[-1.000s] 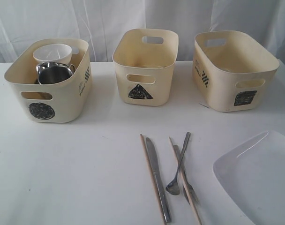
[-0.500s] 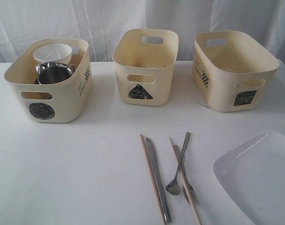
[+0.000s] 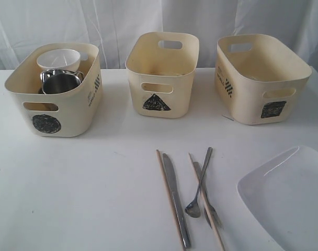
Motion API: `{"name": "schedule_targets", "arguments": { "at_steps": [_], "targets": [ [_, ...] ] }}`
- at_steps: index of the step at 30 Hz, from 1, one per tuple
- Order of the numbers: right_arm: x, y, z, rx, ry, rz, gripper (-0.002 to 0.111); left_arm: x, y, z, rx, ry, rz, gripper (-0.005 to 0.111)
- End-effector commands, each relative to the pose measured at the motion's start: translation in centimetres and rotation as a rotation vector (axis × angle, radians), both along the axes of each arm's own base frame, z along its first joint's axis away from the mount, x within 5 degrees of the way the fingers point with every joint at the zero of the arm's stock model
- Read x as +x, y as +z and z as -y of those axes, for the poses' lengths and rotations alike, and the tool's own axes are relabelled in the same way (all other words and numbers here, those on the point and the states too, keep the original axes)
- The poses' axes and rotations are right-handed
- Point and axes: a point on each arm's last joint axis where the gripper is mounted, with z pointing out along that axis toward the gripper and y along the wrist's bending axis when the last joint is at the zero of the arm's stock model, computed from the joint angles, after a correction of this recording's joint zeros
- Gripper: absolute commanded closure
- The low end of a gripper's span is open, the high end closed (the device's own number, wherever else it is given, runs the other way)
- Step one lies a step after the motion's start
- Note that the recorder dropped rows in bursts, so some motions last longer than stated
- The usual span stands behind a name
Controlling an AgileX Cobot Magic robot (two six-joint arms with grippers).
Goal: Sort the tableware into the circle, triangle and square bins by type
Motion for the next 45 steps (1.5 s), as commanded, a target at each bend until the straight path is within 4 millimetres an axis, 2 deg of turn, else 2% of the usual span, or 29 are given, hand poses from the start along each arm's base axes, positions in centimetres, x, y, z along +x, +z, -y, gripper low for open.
{"name": "schedule_targets", "arguments": {
  "at_steps": [1, 21, 25, 29, 36, 39, 42, 45],
  "targets": [
    [0.0, -0.1, 0.0, 0.003, 0.001, 0.007, 0.108, 0.0, -0.1, 0.0, -0.012, 0.006, 0.004, 0.06],
    [0.0, 0.1, 0.0, -0.002, 0.008, 0.028, 0.108, 0.0, -0.1, 0.0, -0.012, 0.006, 0.004, 0.06],
    [-0.1, 1.9, 0.0, -0.015, -0.002, 0.225, 0.108, 0.0, -0.1, 0.0, -0.012, 0.006, 0.004, 0.06],
    [-0.3, 3.3, 0.1, 0.138, 0.007, 0.4, 0.108, 0.0, -0.1, 0.0, -0.012, 0.006, 0.004, 0.06],
    [-1.3, 5.3, 0.1, 0.132, 0.023, 0.651, 0.108, 0.0, -0.1, 0.0, -0.012, 0.006, 0.004, 0.06],
    [-1.0, 5.0, 0.1, 0.216, 0.038, 0.615, 0.108, 0.0, -0.1, 0.0, -0.012, 0.006, 0.004, 0.06],
    [-0.5, 4.0, 0.0, 0.282, 0.038, 0.455, 0.108, 0.0, -0.1, 0.0, -0.012, 0.006, 0.004, 0.06],
    [-0.8, 4.9, -0.1, 0.274, 0.018, 0.275, 0.108, 0.0, -0.1, 0.0, -0.012, 0.006, 0.004, 0.06]
  ]
}}
